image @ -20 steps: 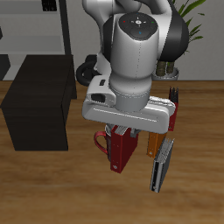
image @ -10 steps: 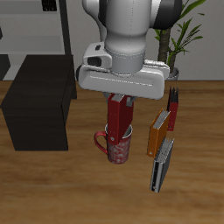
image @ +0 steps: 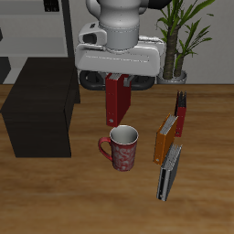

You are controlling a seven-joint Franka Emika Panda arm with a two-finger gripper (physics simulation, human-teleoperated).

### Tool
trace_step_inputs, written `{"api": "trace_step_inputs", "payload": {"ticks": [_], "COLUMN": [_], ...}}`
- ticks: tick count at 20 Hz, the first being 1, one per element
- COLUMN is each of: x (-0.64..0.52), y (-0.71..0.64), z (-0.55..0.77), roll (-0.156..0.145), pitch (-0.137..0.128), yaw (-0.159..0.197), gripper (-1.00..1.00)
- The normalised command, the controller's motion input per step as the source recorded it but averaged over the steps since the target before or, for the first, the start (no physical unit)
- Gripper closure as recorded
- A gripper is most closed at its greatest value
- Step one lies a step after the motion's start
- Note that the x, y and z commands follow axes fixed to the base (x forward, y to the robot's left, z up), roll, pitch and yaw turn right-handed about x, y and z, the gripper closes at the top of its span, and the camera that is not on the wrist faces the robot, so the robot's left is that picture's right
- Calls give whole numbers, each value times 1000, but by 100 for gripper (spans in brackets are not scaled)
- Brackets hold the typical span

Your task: Place the right red book upright on top of the shelf

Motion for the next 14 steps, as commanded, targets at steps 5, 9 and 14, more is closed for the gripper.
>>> {"api": "trace_step_inputs", "payload": {"ticks": [5,9,14], "x": [-572,-520,-409], "y": [-219,-248,-189], "z": [146,174,73], "roll": [36,19,16], "pitch": [-50,-50,-27], "yaw": [26,50,6], "gripper": [100,100,100]}}
